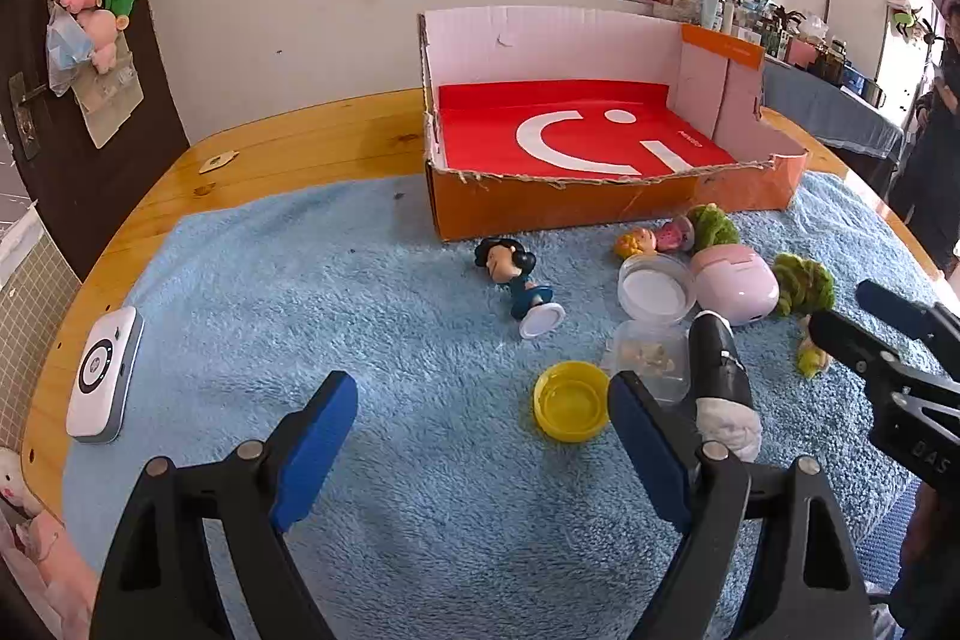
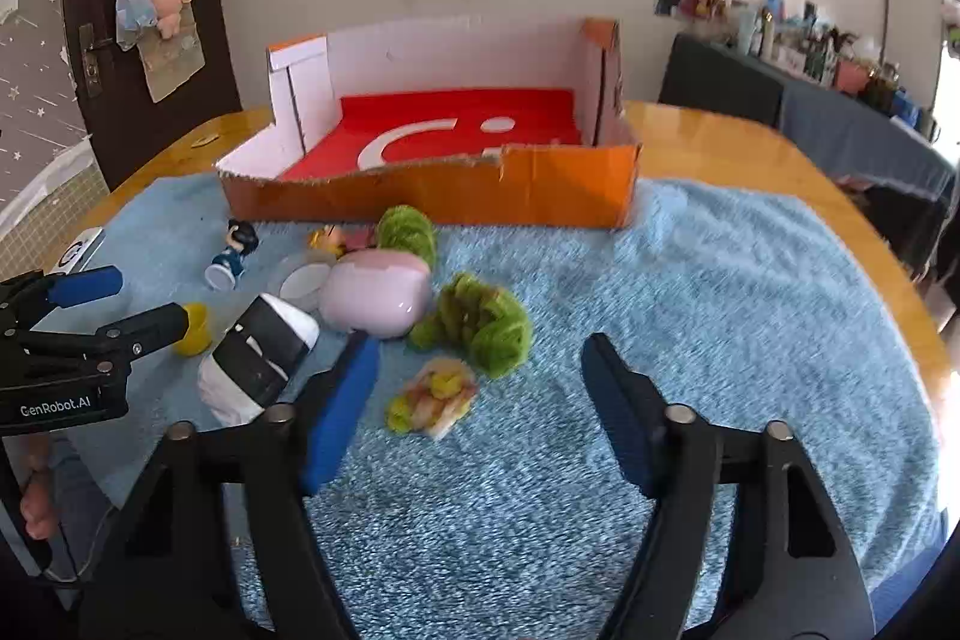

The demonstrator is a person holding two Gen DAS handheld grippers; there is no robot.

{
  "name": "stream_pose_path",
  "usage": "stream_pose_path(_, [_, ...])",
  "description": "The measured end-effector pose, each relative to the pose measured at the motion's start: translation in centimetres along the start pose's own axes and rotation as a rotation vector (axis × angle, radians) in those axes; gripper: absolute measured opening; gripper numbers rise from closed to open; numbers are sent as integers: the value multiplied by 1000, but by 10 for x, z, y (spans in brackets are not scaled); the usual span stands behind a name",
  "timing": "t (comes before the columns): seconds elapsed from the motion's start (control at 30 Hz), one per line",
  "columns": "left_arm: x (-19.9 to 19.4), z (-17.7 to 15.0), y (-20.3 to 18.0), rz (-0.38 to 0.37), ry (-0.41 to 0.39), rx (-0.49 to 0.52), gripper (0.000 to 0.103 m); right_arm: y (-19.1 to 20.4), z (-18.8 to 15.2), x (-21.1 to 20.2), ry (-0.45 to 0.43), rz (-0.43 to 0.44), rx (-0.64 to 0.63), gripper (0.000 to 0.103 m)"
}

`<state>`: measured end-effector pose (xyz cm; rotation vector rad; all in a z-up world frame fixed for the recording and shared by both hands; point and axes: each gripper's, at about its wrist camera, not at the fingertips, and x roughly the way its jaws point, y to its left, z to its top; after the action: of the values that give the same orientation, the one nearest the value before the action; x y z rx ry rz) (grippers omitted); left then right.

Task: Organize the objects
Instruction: 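Grasp the yellow lid with the left tool while the right tool grasps the small yellow plush toy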

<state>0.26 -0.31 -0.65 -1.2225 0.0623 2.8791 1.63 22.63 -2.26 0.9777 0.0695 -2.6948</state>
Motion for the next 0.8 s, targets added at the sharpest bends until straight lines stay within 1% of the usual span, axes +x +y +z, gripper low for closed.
stream_pose_path(0.1, [-1, 0, -2, -23, -1, 8, 88, 3, -1, 2, 11, 29, -5, 53])
stream_pose_path(0.17, [0, -2, -5, -30, 0, 18, 88, 6, -2, 5, 25, 49, -13, 43])
stream_pose_path(0.23, [1, -3, -7, -31, 5, 27, 88, 8, -4, 6, 34, 50, -19, 41])
stream_pose_path(0.37, [7, -5, -7, -46, 21, 31, 78, 8, -5, 7, 39, 42, -19, 32])
stream_pose_path(0.5, [12, -7, -8, -60, 37, 32, 70, 8, -5, 8, 52, 40, -24, 28])
stream_pose_path(0.67, [14, -8, -14, -55, 29, 55, 66, 9, -7, 9, 64, 53, -29, 24])
stream_pose_path(0.8, [15, -7, -16, -66, 26, 58, 60, 6, -7, 8, 71, 70, -19, 23])
